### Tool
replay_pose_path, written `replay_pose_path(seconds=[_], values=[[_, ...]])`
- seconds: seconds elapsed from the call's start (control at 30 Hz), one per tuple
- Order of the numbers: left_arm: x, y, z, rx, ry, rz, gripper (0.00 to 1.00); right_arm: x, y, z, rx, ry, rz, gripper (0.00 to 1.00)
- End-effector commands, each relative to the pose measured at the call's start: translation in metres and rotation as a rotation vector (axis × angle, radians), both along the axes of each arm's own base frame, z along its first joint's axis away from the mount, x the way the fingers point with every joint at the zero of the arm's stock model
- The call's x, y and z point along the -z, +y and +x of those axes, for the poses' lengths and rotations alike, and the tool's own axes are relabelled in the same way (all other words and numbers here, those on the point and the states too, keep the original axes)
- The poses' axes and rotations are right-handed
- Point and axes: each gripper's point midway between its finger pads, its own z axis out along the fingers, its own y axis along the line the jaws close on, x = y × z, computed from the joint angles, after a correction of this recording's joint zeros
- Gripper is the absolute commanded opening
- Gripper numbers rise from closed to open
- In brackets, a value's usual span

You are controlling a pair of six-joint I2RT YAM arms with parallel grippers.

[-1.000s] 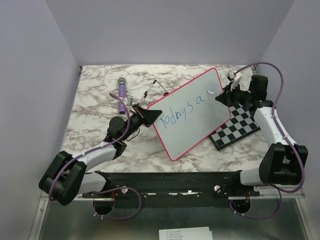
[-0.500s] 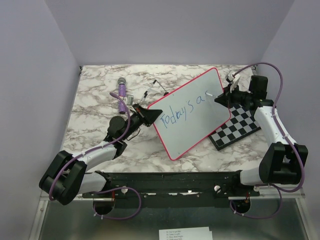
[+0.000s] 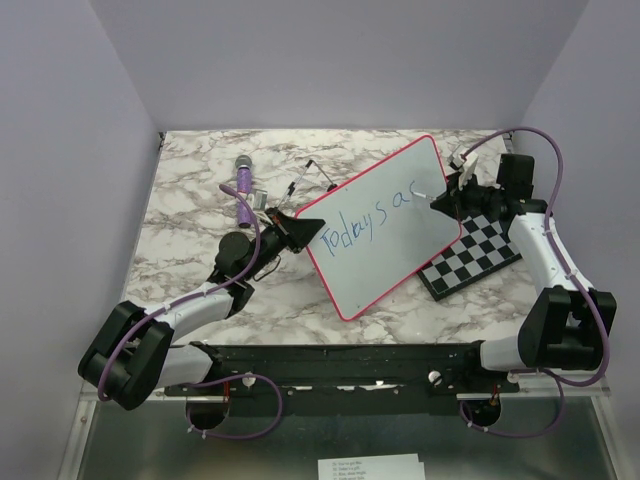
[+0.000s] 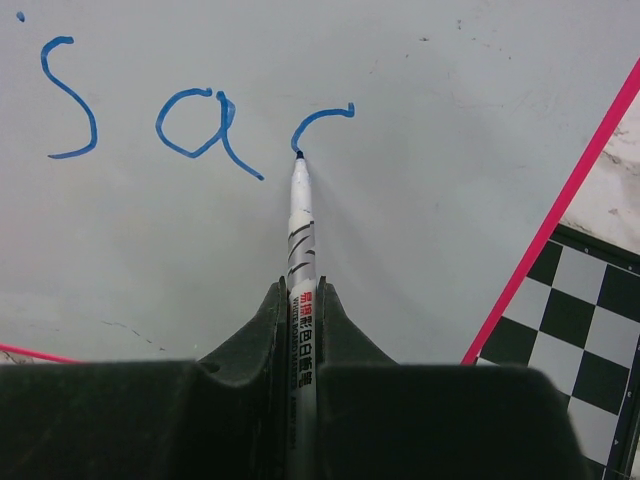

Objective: Write a sentence on the whiteboard

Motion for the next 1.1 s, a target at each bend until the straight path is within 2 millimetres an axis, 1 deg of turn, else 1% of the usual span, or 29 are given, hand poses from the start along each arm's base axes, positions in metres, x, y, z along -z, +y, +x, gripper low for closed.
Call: replay_pose_path(seconds=[0.0,0.37,0.6,0.7,0.8,0.9,0.93,1.03,1.07], values=[[-0.049,-0.006,-0.012,0.059,-0.149,-0.074,0.00,0.005,-0.009,0.001,0.047,0.008,-0.044,0.01],[-0.047,-0.006,-0.012,0.060,-0.148,-0.071,0.00,-0.021,-0.009,0.019,0.077,-0.052,-0.011,0.00],[-0.046,-0.006,-0.012,0.064,-0.145,-0.072,0.00,-0.028,-0.008,0.029,0.080,-0.059,0.008,0.00],[-0.047,-0.007,-0.011,0.064,-0.147,-0.073,0.00,-0.028,-0.008,0.031,0.084,-0.055,0.011,0.00],[-0.047,-0.007,-0.011,0.064,-0.146,-0.072,0.00,-0.022,-0.009,0.029,0.086,-0.041,0.002,0.01],[-0.046,-0.006,-0.011,0.061,-0.143,-0.071,0.00,-0.013,-0.011,0.022,0.084,-0.032,-0.021,0.01],[-0.046,-0.006,-0.011,0.058,-0.144,-0.073,0.00,-0.007,-0.011,0.018,0.082,-0.017,-0.025,0.00],[-0.045,-0.006,-0.011,0.057,-0.142,-0.073,0.00,0.001,-0.013,0.011,0.082,-0.007,-0.046,0.00],[-0.046,-0.006,-0.011,0.058,-0.144,-0.073,0.00,0.007,-0.014,0.007,0.080,0.002,-0.056,0.01]])
